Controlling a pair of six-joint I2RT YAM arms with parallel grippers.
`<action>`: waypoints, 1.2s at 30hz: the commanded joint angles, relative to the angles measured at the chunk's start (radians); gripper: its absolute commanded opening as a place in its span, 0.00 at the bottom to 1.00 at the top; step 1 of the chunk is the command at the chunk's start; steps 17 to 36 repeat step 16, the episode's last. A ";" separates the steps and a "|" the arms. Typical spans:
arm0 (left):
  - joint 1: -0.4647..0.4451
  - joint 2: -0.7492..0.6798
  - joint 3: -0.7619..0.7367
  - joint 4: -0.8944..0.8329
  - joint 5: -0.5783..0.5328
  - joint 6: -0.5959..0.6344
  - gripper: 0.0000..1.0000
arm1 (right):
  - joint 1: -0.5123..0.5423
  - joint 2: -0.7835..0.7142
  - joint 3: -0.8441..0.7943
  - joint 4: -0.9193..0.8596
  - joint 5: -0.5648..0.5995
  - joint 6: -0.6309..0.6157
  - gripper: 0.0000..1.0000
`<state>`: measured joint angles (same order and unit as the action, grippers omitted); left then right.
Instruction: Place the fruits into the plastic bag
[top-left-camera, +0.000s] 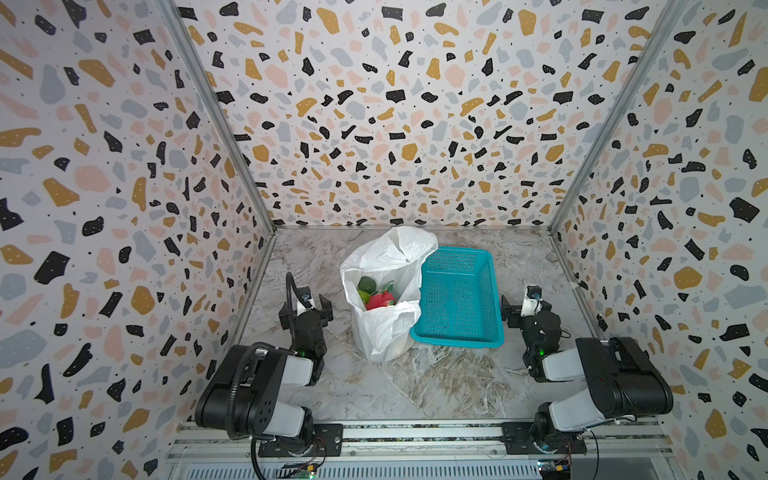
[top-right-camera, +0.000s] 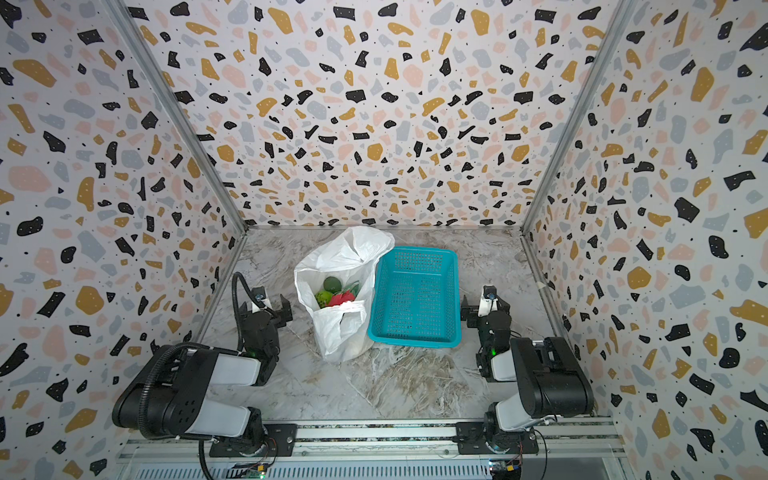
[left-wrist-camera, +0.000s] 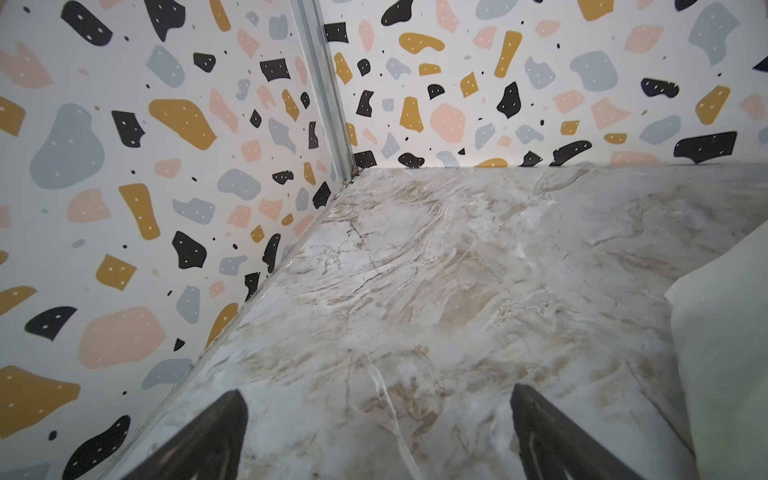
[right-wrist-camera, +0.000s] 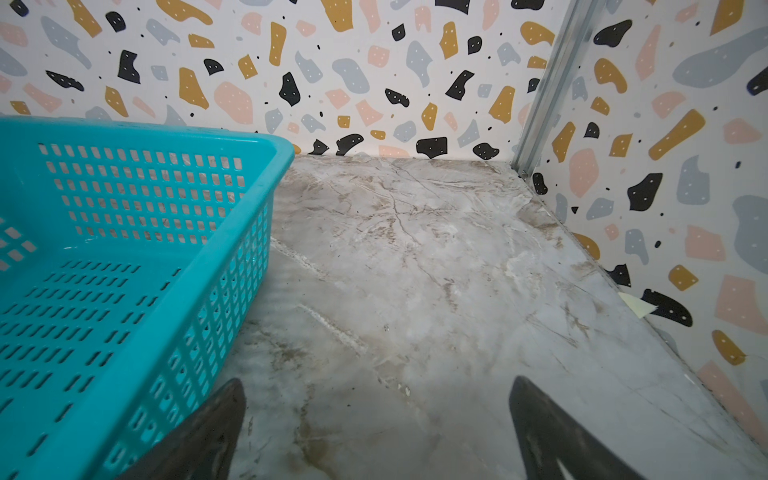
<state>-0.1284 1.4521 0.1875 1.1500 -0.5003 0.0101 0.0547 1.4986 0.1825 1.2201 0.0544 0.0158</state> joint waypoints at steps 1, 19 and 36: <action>0.027 0.011 0.019 0.060 0.041 -0.028 1.00 | 0.006 -0.014 0.021 0.021 -0.016 -0.012 0.99; 0.029 0.006 0.018 0.057 0.045 -0.029 0.99 | -0.009 -0.015 0.024 0.016 -0.051 -0.012 0.99; 0.029 0.006 0.018 0.057 0.045 -0.029 0.99 | -0.009 -0.015 0.024 0.016 -0.051 -0.012 0.99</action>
